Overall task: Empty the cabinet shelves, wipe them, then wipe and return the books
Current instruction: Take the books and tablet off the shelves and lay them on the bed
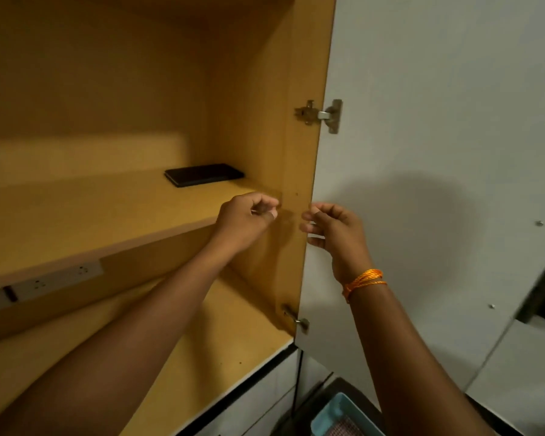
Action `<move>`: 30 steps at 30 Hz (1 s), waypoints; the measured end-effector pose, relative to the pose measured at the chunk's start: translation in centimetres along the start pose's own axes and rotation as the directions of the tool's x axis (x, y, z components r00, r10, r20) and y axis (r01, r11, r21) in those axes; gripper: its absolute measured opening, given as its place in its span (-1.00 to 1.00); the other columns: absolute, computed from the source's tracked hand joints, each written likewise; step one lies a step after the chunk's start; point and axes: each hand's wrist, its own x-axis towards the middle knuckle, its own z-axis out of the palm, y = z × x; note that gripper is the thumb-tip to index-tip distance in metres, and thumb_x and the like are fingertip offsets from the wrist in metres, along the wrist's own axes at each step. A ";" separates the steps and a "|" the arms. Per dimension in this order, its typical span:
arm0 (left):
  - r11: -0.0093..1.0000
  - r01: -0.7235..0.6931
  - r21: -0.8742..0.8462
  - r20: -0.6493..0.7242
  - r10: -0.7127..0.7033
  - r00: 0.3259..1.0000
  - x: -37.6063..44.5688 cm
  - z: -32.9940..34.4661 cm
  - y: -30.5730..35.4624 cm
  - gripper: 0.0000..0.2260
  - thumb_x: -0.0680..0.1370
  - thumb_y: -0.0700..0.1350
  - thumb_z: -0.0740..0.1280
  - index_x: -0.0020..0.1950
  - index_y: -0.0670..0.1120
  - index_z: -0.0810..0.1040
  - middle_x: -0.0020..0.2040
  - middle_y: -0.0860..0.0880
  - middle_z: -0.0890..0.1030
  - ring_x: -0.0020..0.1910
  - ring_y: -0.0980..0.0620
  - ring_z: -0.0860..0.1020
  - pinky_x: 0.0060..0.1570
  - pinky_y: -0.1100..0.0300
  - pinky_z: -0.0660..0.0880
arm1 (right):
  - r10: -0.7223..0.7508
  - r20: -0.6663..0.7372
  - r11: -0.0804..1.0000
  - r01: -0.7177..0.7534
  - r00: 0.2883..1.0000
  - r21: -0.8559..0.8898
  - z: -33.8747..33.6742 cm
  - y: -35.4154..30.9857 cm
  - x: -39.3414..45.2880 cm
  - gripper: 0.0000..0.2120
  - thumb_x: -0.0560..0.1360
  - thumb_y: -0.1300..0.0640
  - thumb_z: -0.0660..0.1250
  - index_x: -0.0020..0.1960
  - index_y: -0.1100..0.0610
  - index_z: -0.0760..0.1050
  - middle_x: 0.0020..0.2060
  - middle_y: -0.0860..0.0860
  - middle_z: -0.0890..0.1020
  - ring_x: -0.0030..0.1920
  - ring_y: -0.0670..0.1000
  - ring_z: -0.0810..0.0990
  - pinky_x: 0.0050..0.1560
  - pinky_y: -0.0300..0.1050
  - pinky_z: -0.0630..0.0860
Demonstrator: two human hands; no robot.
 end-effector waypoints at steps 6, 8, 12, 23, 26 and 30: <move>0.992 0.070 0.110 -0.086 -0.060 0.994 4.1 -2.0 -2.9 -0.86 0.58 -0.09 0.42 0.11 0.10 0.67 0.07 0.16 0.66 0.07 0.15 0.60 0.09 0.19 0.53 | 0.000 0.164 0.997 0.013 0.986 -0.080 5.5 1.1 6.5 -0.89 0.60 0.21 0.31 -0.04 0.10 0.61 -0.12 0.05 0.70 -0.15 -0.01 0.65 -0.08 -0.01 0.52; 0.989 0.055 0.136 -0.090 -0.043 0.995 5.1 -2.5 -3.3 -0.85 0.58 -0.09 0.42 0.13 0.09 0.66 0.07 0.17 0.64 0.03 0.17 0.60 0.02 0.30 0.51 | -0.010 0.160 0.995 0.027 0.987 -0.101 6.4 1.1 7.6 -0.87 0.60 0.22 0.30 -0.06 0.08 0.60 -0.09 0.06 0.70 -0.13 -0.01 0.65 -0.08 -0.02 0.53; 0.978 0.066 0.196 -0.092 -0.049 0.995 7.7 -4.4 -5.1 -0.82 0.58 -0.11 0.42 0.16 0.07 0.65 0.12 0.14 0.63 0.01 0.17 0.59 -0.09 0.40 0.45 | -0.030 0.180 0.983 0.061 0.983 -0.171 9.7 1.8 10.8 -0.84 0.56 0.21 0.29 -0.13 0.03 0.60 -0.13 0.04 0.68 -0.10 0.02 0.65 -0.12 -0.03 0.55; 0.897 0.094 0.431 0.084 -0.144 0.986 15.6 -9.8 -11.7 -0.67 0.53 -0.03 0.47 0.29 0.09 0.58 0.41 0.00 0.51 0.34 -0.01 0.49 0.11 0.16 0.40 | -0.042 0.153 0.856 0.114 0.987 -0.504 18.4 4.9 17.8 -0.92 0.51 0.14 0.38 -0.11 0.08 0.65 -0.13 0.01 0.68 0.05 0.06 0.61 0.21 0.05 0.54; 0.863 0.024 0.504 0.148 -0.114 0.982 16.7 -10.2 -13.3 -0.69 0.57 -0.02 0.42 0.31 0.08 0.55 0.42 0.00 0.45 0.38 -0.04 0.43 0.14 0.13 0.38 | 0.008 0.183 0.786 0.107 0.983 -0.609 19.7 5.2 19.3 -0.86 0.54 0.14 0.39 0.06 0.16 0.65 -0.03 0.04 0.65 0.14 0.09 0.59 0.27 0.05 0.51; 0.803 -0.054 0.594 0.208 -0.088 0.974 18.6 -10.3 -14.9 -0.65 0.60 -0.01 0.37 0.39 0.08 0.50 0.42 0.00 0.42 0.41 -0.06 0.38 0.30 -0.06 0.44 | 0.018 0.227 0.670 0.157 0.974 -0.726 21.2 5.3 21.2 -0.72 0.55 0.13 0.41 0.23 0.20 0.59 0.15 0.12 0.64 0.20 0.12 0.57 0.23 -0.04 0.49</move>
